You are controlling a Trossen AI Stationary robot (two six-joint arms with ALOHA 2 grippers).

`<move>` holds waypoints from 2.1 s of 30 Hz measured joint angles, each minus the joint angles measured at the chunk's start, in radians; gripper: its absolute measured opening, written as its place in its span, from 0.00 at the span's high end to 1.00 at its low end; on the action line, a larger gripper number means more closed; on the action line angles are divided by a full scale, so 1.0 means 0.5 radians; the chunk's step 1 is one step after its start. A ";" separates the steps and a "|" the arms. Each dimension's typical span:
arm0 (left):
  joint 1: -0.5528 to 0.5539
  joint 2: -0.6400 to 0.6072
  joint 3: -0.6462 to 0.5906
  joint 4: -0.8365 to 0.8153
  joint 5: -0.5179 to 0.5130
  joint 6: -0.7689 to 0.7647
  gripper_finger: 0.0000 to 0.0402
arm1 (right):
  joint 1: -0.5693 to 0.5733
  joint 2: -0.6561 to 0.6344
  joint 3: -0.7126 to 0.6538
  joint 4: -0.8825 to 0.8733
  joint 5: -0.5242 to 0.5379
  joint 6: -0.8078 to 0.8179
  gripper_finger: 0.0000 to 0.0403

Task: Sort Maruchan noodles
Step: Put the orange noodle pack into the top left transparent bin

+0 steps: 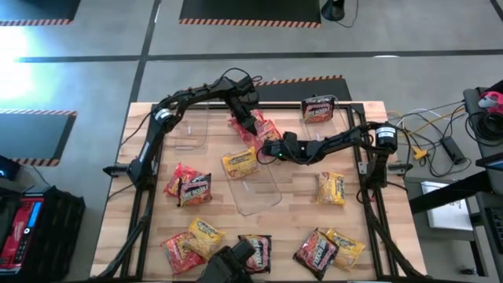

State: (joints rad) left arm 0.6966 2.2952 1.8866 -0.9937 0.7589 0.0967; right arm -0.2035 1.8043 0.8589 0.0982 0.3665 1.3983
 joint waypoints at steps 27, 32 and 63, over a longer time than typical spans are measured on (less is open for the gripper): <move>0.026 -0.002 0.263 -0.133 -0.075 0.089 0.40 | -0.064 -0.150 -0.007 -0.014 0.175 -0.122 0.77; 0.040 -0.002 0.263 -0.136 -0.082 0.089 0.40 | -0.067 -0.109 -0.003 -0.028 0.120 -0.116 0.77; 0.058 0.014 0.262 -0.206 -0.088 0.103 0.40 | -0.106 -0.346 0.001 -0.005 0.153 -0.227 0.77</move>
State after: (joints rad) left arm 0.7258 2.3020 2.0174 -1.0969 0.7147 0.1482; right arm -0.2563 1.6312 0.8594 0.0959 0.4429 1.2847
